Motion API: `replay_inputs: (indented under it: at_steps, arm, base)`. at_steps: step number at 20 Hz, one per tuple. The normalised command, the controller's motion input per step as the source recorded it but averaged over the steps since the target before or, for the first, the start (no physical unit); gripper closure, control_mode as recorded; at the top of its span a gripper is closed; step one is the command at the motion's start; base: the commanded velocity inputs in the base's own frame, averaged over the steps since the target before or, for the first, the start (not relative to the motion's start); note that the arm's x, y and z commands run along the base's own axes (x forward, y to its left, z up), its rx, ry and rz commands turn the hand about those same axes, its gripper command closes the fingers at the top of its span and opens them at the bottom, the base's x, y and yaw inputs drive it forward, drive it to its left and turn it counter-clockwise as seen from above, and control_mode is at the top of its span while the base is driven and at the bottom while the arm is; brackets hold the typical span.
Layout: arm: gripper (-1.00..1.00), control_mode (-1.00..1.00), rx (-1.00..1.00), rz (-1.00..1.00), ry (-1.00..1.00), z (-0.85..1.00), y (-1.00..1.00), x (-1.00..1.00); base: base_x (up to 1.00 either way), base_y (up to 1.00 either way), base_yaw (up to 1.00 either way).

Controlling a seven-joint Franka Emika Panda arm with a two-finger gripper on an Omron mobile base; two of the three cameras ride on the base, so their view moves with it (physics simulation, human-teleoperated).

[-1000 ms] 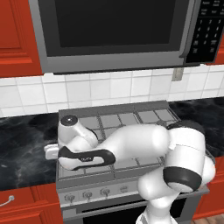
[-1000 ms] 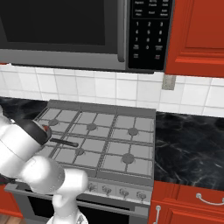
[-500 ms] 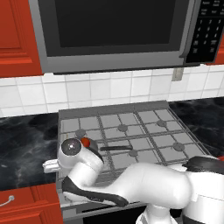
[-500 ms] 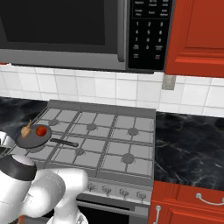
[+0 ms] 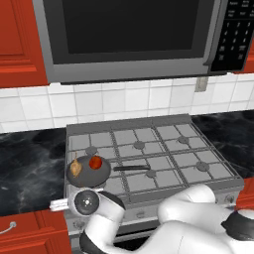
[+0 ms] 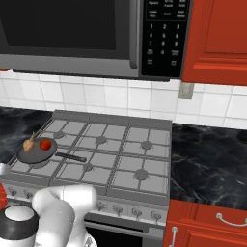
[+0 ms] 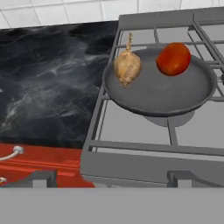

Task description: Place the pan on the front left burner on the stove. Then place the tomato and the onion in the pan and turn on the front left burner.

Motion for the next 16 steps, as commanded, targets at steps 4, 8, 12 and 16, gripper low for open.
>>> replay_inputs:
  at_steps: [4, 8, 12, 16]
  arm:
    - [-1.00, -1.00, 0.13, 0.00, -0.20, -0.06, -0.02, -0.27]
    - [-1.00, -1.00, 0.26, 0.00, -0.24, -0.23, -0.09, -0.32]
    - [-1.00, -1.00, 0.24, -0.03, -0.24, -0.19, -0.17, -0.37]
    - [-1.00, -1.00, 0.10, -0.02, -0.17, -0.21, -0.09, -0.37]
  base:
    - [0.00, 0.00, 0.00]
    - [0.00, 0.00, 0.00]
    - [0.00, 0.00, 0.00]
    - [0.00, 0.00, 0.00]
